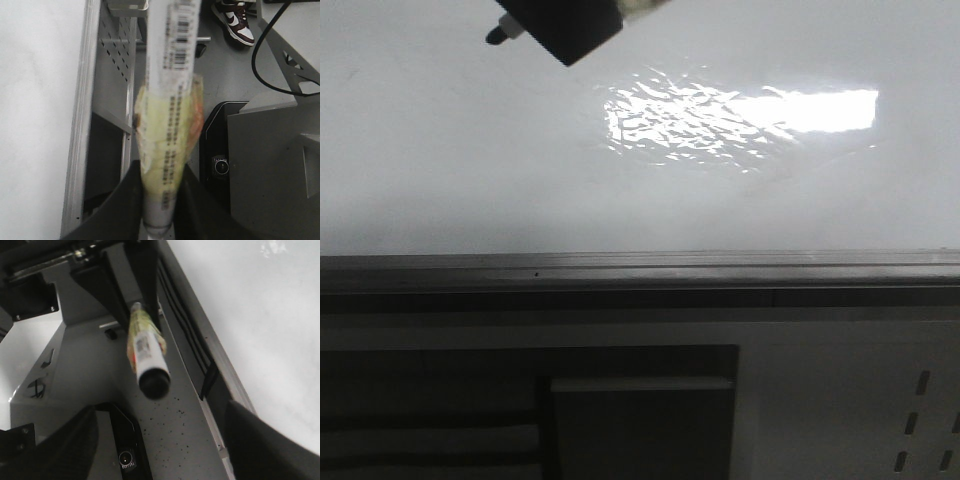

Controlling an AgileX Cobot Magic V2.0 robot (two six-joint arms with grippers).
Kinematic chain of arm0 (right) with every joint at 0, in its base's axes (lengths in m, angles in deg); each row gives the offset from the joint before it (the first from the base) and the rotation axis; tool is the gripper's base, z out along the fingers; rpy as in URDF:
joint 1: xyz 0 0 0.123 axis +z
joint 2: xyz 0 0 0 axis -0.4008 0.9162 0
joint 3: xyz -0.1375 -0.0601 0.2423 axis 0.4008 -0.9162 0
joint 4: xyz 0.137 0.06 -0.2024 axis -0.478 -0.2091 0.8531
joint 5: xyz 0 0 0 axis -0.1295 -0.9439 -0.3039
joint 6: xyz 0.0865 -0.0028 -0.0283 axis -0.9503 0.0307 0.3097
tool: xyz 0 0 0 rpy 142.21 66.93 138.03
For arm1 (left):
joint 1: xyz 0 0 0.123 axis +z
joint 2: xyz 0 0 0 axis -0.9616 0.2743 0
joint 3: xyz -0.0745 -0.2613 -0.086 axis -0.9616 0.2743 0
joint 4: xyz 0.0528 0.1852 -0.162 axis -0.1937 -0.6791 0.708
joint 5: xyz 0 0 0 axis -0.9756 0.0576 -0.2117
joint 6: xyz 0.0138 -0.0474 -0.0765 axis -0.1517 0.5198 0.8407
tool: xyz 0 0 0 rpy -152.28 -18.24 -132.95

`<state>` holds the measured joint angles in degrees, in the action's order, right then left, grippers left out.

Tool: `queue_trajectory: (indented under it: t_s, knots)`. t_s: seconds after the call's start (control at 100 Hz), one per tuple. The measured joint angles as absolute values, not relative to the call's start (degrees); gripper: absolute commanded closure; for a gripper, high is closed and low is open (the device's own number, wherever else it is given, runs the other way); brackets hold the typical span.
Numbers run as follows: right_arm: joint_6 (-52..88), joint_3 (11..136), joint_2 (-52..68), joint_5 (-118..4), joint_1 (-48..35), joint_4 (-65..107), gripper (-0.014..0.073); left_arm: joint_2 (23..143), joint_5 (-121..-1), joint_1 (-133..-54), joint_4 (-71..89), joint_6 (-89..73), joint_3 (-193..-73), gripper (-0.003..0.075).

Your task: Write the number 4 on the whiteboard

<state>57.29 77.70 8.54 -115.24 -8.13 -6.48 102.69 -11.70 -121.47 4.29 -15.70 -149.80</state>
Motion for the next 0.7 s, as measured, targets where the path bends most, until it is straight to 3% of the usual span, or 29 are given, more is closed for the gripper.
queue_trajectory:
  t_s: [0.25,0.61,0.7]
  knots:
    - [57.57,79.82,15.19,-111.00,0.84,-5.28,0.0223,103.28,-11.37,-121.74,3.01,-15.70,-150.33,0.0741]
    - [57.85,79.94,17.49,-108.36,2.25,-5.19,0.0260,103.28,-11.15,-121.74,2.98,-15.70,-150.33,0.0741]
    - [57.85,79.94,17.49,-108.36,2.25,-5.19,0.0347,103.28,-11.15,-121.74,2.98,-15.70,-150.33,0.0741]
